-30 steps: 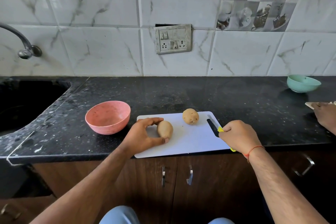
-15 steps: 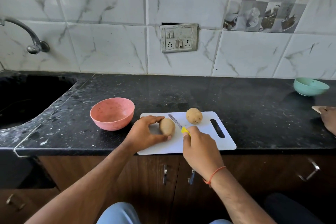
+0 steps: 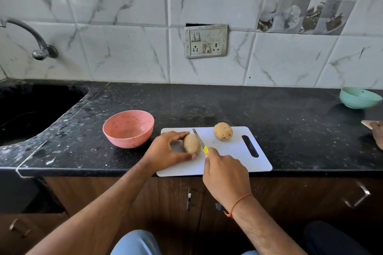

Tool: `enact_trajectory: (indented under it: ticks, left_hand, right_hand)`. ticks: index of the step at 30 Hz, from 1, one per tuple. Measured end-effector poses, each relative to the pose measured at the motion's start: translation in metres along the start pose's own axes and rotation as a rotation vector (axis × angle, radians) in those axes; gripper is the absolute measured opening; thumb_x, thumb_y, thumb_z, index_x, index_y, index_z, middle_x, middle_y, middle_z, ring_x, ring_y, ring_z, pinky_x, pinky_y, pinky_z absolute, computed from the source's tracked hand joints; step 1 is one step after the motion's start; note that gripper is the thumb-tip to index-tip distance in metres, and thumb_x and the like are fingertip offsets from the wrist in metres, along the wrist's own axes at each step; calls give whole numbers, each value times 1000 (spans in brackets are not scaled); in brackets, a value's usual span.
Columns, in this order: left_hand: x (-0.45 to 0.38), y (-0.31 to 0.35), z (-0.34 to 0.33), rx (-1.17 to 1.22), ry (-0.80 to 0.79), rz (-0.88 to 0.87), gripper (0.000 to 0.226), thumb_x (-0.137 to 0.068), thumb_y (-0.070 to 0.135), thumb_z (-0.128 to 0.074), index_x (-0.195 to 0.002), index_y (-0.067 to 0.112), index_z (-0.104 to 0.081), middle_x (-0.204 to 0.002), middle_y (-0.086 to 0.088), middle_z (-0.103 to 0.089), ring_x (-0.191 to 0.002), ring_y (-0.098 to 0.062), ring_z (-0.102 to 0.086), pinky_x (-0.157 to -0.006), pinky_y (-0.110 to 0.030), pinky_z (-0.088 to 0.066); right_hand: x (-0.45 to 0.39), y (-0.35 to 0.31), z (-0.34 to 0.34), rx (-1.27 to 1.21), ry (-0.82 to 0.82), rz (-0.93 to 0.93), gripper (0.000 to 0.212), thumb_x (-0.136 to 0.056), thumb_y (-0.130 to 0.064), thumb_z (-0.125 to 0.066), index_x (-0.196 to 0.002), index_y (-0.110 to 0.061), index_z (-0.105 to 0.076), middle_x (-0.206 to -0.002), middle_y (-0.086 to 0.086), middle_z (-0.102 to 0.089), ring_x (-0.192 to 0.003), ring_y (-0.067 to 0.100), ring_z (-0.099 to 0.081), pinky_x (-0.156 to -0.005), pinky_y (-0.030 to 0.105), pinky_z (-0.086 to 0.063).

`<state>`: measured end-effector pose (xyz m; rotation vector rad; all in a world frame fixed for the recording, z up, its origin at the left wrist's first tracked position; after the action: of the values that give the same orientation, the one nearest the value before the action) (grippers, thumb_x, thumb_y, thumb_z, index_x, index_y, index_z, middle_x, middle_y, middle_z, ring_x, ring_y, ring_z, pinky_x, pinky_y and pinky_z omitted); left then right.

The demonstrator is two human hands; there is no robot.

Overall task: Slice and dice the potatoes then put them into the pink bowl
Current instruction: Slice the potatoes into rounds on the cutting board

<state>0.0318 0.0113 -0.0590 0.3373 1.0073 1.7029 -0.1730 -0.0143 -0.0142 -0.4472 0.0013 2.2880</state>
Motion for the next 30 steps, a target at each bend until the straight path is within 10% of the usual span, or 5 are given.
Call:
enact_trajectory:
  ticks: [11, 19, 30]
  left_hand:
    - [-1, -1, 1, -2, 6, 20, 72, -64, 56, -97, -129, 37, -72, -121, 31, -70, -117, 11, -61, -99, -17, -48]
    - [-1, -1, 1, -15, 9, 20, 69, -64, 53, -98, -126, 38, -72, -119, 30, -71, -116, 10, -62, -100, -21, -50]
    - [-2, 3, 0, -55, -3, 0, 65, -67, 54, -97, -124, 37, -72, -114, 32, -71, -111, 16, -60, -90, -7, -43]
  right_hand:
    - [-6, -2, -7, 40, 30, 17, 42, -108, -31, -37, -149, -21, -43, -84, 2, -68, -73, 22, -67, -52, 30, -39]
    - [-8, -11, -7, 90, 36, 46, 38, -107, -27, -37, -142, -17, -47, -87, 6, -70, -81, 30, -70, -44, 32, -16]
    - [-7, -10, -10, 79, -24, 87, 44, -109, -23, -36, -152, -15, -36, -97, 9, -70, -87, 29, -69, -58, 34, -38]
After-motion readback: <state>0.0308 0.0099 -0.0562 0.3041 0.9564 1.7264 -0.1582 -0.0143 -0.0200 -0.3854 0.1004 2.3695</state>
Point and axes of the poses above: each hand's wrist, its own x-axis away from the middle knuckle, its own z-axis out of the back of the hand, y = z × x, the point moved 7 cm from there along -x, towards the middle knuckle
